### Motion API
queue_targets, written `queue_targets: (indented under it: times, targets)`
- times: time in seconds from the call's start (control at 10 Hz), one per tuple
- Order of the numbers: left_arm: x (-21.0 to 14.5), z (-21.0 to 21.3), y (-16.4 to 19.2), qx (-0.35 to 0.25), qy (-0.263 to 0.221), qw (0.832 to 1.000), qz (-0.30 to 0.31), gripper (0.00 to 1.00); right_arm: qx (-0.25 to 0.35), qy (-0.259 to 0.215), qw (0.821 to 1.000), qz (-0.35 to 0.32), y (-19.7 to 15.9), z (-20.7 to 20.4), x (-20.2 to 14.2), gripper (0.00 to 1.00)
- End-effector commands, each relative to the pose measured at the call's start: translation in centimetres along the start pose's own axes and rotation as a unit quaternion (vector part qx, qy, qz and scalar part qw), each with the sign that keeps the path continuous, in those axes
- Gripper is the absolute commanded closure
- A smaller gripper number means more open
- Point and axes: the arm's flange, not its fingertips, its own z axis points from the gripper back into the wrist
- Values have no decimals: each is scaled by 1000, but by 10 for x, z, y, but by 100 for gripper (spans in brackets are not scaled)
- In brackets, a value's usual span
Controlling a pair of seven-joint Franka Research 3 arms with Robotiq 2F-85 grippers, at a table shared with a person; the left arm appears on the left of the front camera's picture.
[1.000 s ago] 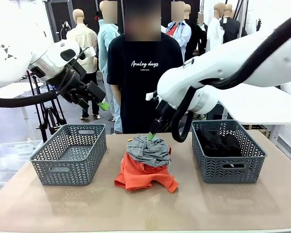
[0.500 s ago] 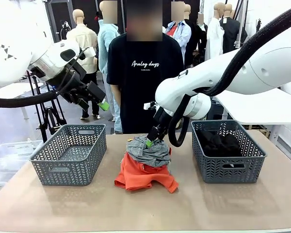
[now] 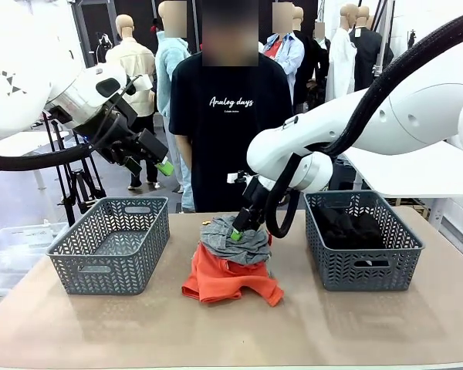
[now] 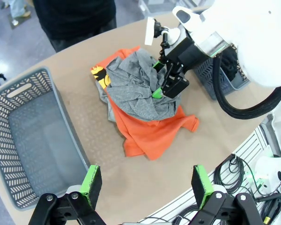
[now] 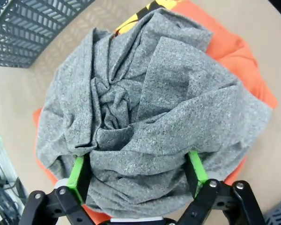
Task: Sort the tops and bottoms.
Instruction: Lift clothes from the center of the table with your right hand.
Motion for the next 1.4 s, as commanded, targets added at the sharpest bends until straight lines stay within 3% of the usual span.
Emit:
queue_targets:
  times: [0.0, 0.3, 0.4, 0.6, 0.8, 1.1, 1.3]
  targets:
    - [-1, 0, 0, 4, 0, 1000, 0, 0, 7, 2, 1000, 17, 0, 4, 4, 31]
    - [-1, 0, 0, 4, 0, 1000, 0, 0, 2, -7, 1000, 17, 2, 12, 2, 87]
    - [-1, 0, 0, 4, 0, 1000, 0, 0, 4, -5, 1000, 16, 3, 13, 2, 100]
    - [-1, 0, 0, 4, 0, 1000, 0, 0, 6, -2, 1000, 14, 4, 14, 0, 100]
    - [-1, 0, 0, 4, 0, 1000, 0, 0, -8, -28, 999, 20, 12, 30, -2, 100]
    - [-1, 0, 0, 4, 0, 1000, 0, 0, -96, -131, 986, 45, 49, 102, -7, 100]
    - [-1, 0, 0, 4, 0, 1000, 0, 0, -173, -203, 962, 56, 80, 172, -21, 100]
